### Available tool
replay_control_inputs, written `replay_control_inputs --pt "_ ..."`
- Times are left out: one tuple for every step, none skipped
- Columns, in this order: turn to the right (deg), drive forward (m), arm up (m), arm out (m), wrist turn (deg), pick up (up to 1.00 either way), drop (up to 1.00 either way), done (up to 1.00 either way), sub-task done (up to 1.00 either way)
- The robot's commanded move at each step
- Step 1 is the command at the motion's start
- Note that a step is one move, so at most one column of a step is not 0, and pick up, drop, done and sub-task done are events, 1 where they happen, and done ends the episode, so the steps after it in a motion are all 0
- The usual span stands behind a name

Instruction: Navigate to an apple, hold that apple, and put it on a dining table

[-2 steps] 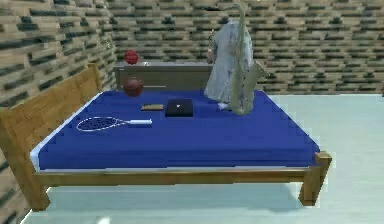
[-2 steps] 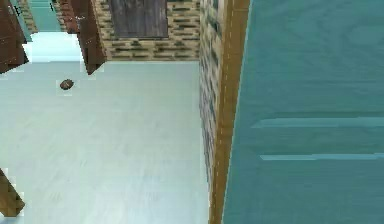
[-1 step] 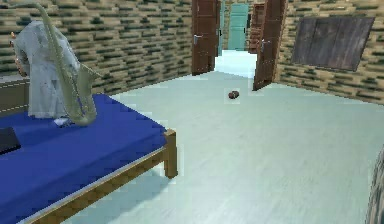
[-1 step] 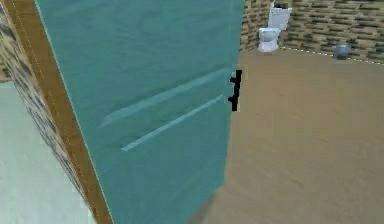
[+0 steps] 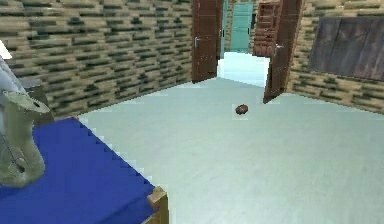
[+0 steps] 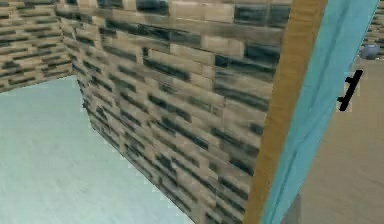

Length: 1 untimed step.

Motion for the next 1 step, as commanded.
replay_control_inputs --pt "42.0 0.0 0.0 0.0 0.0 0.0 0.0 0.0 0.0"
